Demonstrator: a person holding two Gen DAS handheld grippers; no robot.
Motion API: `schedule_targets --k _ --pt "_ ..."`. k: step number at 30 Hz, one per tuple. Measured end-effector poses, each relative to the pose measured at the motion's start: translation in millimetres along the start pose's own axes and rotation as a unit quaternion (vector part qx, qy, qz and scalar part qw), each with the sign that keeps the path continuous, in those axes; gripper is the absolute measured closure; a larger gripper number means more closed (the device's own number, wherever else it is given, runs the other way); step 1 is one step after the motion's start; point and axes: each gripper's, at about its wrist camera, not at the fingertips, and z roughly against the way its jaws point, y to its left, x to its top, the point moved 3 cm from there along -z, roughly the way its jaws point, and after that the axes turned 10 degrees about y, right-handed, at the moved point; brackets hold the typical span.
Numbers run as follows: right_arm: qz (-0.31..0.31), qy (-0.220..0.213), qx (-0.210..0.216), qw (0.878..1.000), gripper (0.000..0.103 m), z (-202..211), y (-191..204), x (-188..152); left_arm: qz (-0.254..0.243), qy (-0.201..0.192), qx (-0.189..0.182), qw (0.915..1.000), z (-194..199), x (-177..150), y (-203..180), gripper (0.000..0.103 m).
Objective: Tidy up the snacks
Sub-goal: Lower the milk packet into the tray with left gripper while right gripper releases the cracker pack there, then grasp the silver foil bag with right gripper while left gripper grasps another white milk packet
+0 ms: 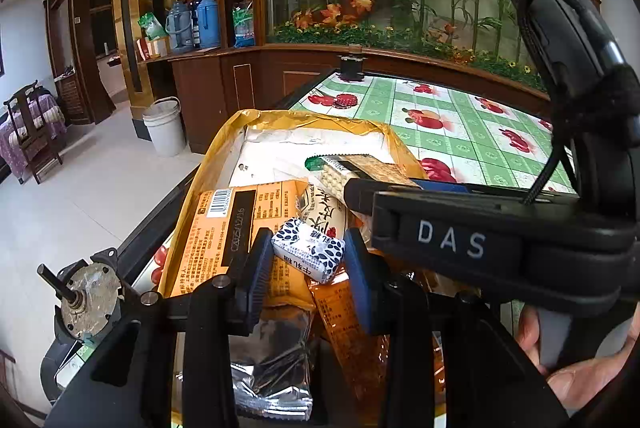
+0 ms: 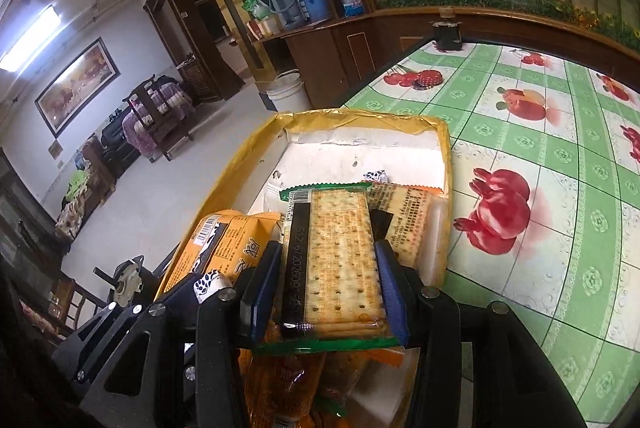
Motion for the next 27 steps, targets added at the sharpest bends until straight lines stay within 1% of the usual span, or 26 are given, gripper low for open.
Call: schedule_targets --k 5,9,11,12,13,14,15,16,23,27 --pt "0.005 -0.004 0.005 1.0 0.054 -0.6 -1.1 0.4 -0.001 -0.005 0.007 1.0 -1.3 1.0 -3.1 0.069" --pt "0.001 -0.005 0.017 1.0 0.052 1.6 -2.6 -0.4 0.005 -0.005 0.002 1.0 1.1 0.4 -0.5 0.069" --pt "-0.004 -0.002 0.026 1.0 0.046 3.4 -4.1 -0.1 0.007 -0.005 0.001 1.0 2.6 0.6 0.7 0.069" --pt "-0.007 -0.001 0.031 0.999 0.044 4.8 -4.8 0.0 0.008 -0.004 0.0 1.0 3.2 0.6 1.9 0.068" --pt "-0.009 0.0 0.035 0.999 0.042 6.0 -5.5 0.0 0.009 -0.003 -0.002 1.0 3.8 0.4 2.2 0.064" --pt "-0.01 0.001 0.037 0.999 0.042 6.7 -6.2 0.0 0.009 -0.003 -0.002 1.0 4.4 0.5 2.4 0.06" --pt "-0.012 0.001 0.04 0.999 0.042 7.8 -7.2 0.0 0.01 -0.005 -0.001 0.9999 6.4 0.5 3.0 0.053" --pt "-0.015 0.001 0.044 0.999 0.041 9.6 -8.3 0.0 0.01 -0.007 -0.001 0.9999 8.0 0.7 3.2 0.048" --pt "-0.033 -0.016 0.068 0.997 0.042 31.6 -16.6 0.1 0.013 -0.019 0.002 0.9997 22.7 3.4 4.8 0.048" --pt "-0.048 -0.022 0.069 0.996 0.041 44.4 -29.5 -3.8 0.014 -0.023 0.001 0.9996 27.8 5.5 4.1 0.048"
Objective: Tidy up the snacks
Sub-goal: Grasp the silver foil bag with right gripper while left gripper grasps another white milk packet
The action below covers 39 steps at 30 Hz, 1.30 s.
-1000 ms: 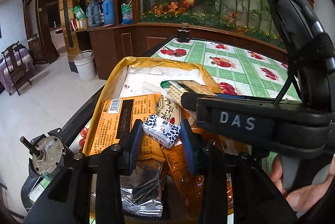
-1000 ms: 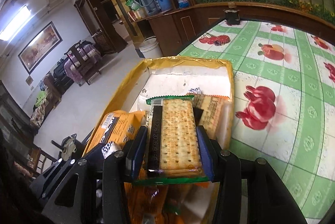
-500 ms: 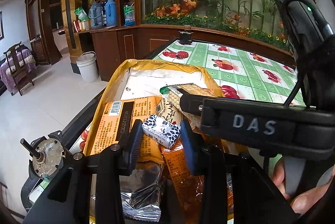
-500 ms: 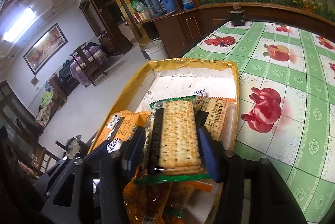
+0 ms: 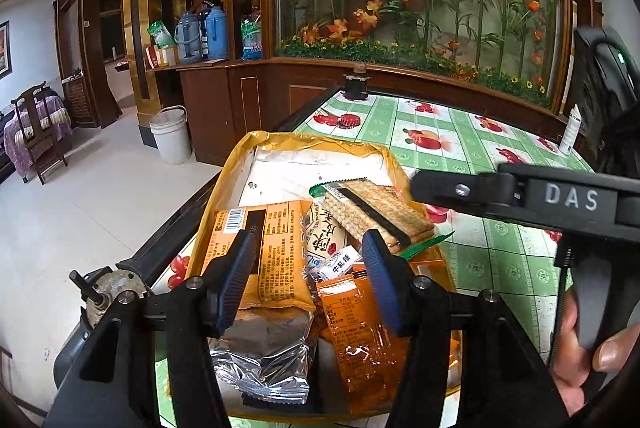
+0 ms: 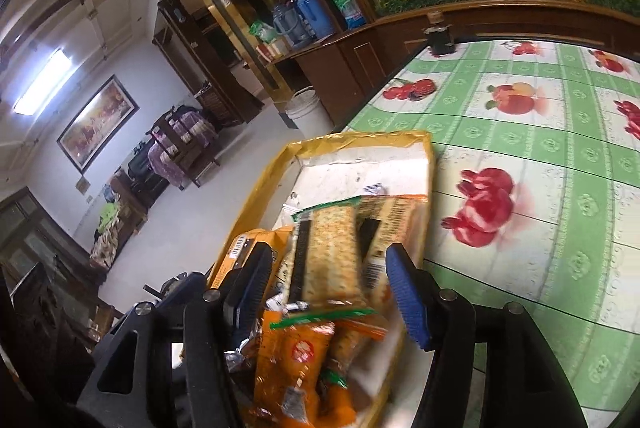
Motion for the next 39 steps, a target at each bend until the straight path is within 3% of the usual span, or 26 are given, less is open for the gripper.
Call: schedule_targets --k 8,14,19,26,33,36,39 --pt "-0.032 -0.011 -0.021 0.999 0.041 39.4 -41.7 -18.9 -0.017 -0.013 -0.015 0.9997 16.3 1.8 -22.1 0.048" --pt "-0.092 -0.019 -0.062 0.994 0.041 84.7 -100.1 -43.8 -0.059 -0.018 -0.036 0.9975 27.5 -3.1 -60.1 0.047" --pt "-0.158 -0.05 -0.133 0.977 0.041 140.5 -161.7 -67.4 -0.102 -0.012 -0.06 0.9929 31.5 -13.7 -99.8 0.047" --pt "-0.209 -0.071 -0.26 0.94 0.034 203.8 -223.5 -111.4 -0.157 0.001 -0.093 0.9832 37.6 -31.2 -144.6 0.047" --pt "-0.219 -0.041 -0.282 0.933 0.03 207.4 -239.3 -131.8 -0.186 0.015 -0.118 0.9752 44.1 -47.5 -168.3 0.047" --pt "-0.207 -0.037 -0.275 0.938 0.026 202.6 -229.7 -136.6 -0.2 0.022 -0.122 0.972 46.1 -54.9 -174.2 0.047" --pt "-0.194 -0.035 -0.226 0.954 0.026 194.6 -214.6 -137.8 -0.209 0.032 -0.129 0.9688 47.0 -60.5 -181.2 0.047"
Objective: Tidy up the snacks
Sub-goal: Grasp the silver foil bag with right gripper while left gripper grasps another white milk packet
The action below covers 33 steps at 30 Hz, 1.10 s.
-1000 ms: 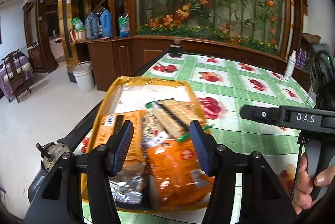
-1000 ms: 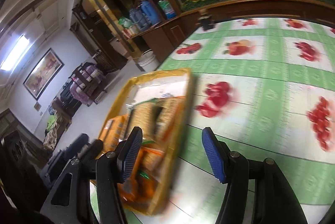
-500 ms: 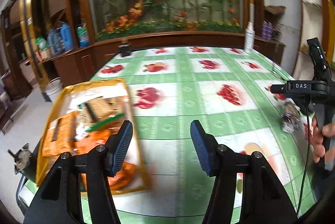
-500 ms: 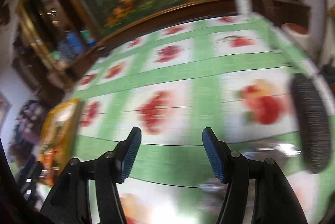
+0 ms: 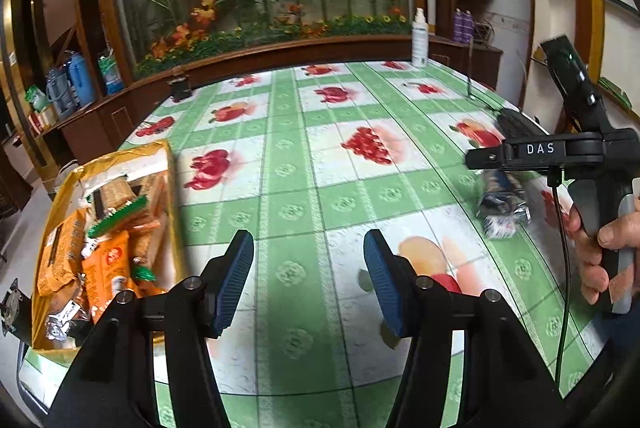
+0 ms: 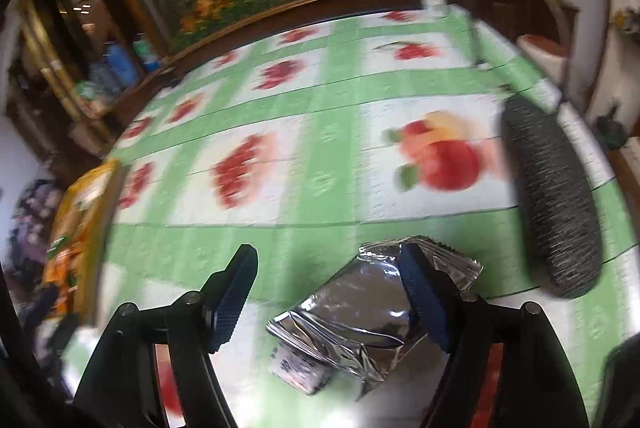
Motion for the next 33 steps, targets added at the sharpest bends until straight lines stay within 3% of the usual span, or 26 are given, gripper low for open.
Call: schedule_targets --k 3,5,6,10,20,24,25,27,28,33 --pt "0.019 0.015 0.071 0.997 0.027 -1.0 17.1 -9.1 -0.007 0.01 -0.018 0.9998 -1.5 -1.3 -8.0 0.047" --pt "0.027 0.02 0.149 0.988 0.03 3.1 25.8 -13.6 -0.011 0.019 -0.038 0.999 -1.5 -2.4 -13.7 0.047" --pt "0.024 0.013 0.16 0.987 0.029 7.6 26.9 -13.6 -0.014 0.025 -0.049 0.9984 -1.5 -3.2 -16.3 0.047" --pt "0.028 -0.012 0.108 0.994 0.027 26.7 20.9 -17.9 -0.029 0.037 -0.069 0.9965 0.0 -7.4 -27.2 0.047" --pt "0.035 0.073 0.061 0.995 0.023 0.7 31.4 -51.7 0.003 0.042 -0.063 0.9972 -0.9 -9.6 -12.5 0.047" --pt "0.075 0.078 0.0 0.994 0.021 -12.2 48.9 -51.7 -0.001 0.045 -0.066 0.9968 1.5 -11.2 -10.9 0.047" --pt "0.083 0.075 -0.01 0.994 0.023 -13.6 51.1 -50.8 -0.005 0.046 -0.067 0.9967 1.8 -11.7 -12.2 0.047" --pt "0.088 0.069 -0.018 0.994 0.04 -14.9 48.9 -48.7 -0.014 0.048 -0.074 0.996 2.6 -12.6 -16.3 0.047" --pt "0.09 0.069 -0.022 0.993 0.043 -15.8 46.9 -46.2 -0.02 0.051 -0.082 0.9952 3.0 -13.3 -20.1 0.047" --pt "0.049 0.054 -0.001 0.997 0.043 -8.9 12.4 -31.7 -0.072 0.074 -0.145 0.984 0.5 -16.3 -49.9 0.047"
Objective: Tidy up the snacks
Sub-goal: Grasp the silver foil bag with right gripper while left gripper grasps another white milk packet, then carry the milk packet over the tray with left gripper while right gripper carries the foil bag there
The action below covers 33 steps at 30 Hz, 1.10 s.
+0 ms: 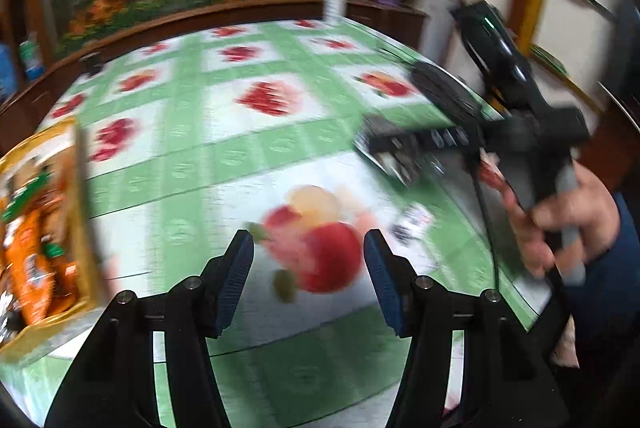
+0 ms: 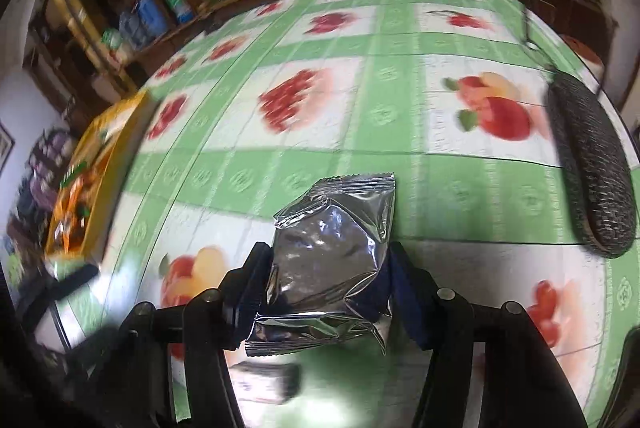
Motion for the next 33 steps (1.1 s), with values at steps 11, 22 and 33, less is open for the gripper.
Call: schedule_targets --k 11,22,33 --pt "-0.009 -0.024 0.033 0.999 0.041 9.3 -21.1 -6.5 -0.099 0.056 -0.038 0.9928 -42.8 9.3 -63.4 0.048" --pt "0.001 -0.026 0.033 0.999 0.041 8.7 -17.4 -7.5 -0.095 0.068 -0.033 0.9925 -51.3 18.5 -68.3 0.087" --pt "0.058 -0.019 -0.023 0.998 0.034 2.4 5.2 -13.8 -0.013 0.052 -0.007 0.9985 -40.3 14.4 -18.6 0.087"
